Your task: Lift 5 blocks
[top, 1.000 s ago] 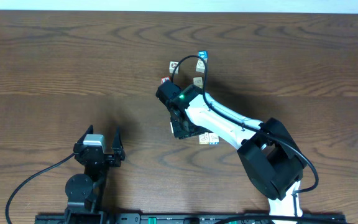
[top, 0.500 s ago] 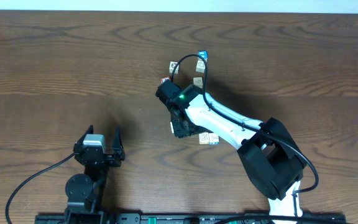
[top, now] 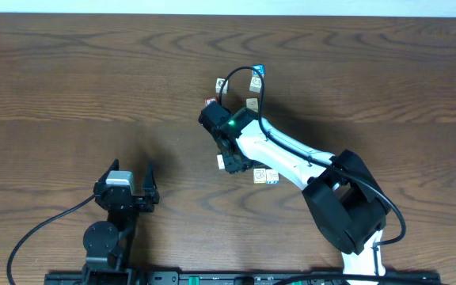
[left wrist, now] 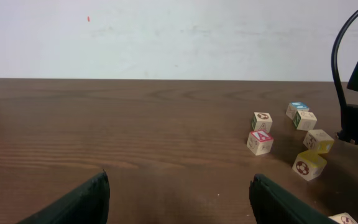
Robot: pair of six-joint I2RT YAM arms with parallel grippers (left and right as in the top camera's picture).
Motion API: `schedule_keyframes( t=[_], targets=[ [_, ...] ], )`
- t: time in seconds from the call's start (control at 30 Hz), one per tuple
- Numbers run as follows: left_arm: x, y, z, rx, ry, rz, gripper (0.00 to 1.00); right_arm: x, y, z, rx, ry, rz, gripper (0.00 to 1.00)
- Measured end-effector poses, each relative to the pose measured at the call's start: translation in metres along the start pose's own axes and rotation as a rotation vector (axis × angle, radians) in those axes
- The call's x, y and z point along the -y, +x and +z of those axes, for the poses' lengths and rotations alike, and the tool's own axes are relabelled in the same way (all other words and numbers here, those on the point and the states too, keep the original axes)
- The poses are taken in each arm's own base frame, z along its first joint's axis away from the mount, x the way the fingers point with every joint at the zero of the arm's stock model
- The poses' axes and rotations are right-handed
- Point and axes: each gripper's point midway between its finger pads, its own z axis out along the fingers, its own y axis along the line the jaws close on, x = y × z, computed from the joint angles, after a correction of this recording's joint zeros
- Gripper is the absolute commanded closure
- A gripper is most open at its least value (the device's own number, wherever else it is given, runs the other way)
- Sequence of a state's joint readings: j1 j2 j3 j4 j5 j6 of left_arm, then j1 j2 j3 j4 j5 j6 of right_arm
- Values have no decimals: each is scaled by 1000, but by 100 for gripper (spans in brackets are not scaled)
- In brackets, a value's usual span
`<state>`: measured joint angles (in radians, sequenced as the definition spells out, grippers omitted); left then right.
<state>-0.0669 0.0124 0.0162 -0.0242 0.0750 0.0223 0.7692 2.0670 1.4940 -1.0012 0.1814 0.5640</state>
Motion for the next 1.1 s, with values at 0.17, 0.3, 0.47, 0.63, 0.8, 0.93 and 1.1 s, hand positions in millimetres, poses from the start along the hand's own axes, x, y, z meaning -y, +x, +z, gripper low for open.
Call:
schedule_keyframes(
  t=[0.17, 0.3, 0.47, 0.63, 0.8, 0.93, 1.1],
  targets=[
    [0, 0, 0, 0, 0, 0, 27, -1, -2, 0, 9, 0, -9, 32],
    [0, 0, 0, 0, 0, 0, 27, 2, -9, 0, 45, 21, -8, 23],
    [0, 0, 0, 0, 0, 0, 27, 3, -19, -1, 90, 34, -23, 39],
    [0, 0, 0, 0, 0, 0, 27, 2, -20, -1, 96, 32, -30, 32],
    [0, 0, 0, 0, 0, 0, 27, 1, -19, 0, 87, 23, -35, 8],
    [0, 0, 0, 0, 0, 0, 27, -3, -17, 0, 74, 2, -35, 21],
    [0, 0, 0, 0, 0, 0, 27, -6, -18, 0, 79, -16, -36, 18]
  ],
)
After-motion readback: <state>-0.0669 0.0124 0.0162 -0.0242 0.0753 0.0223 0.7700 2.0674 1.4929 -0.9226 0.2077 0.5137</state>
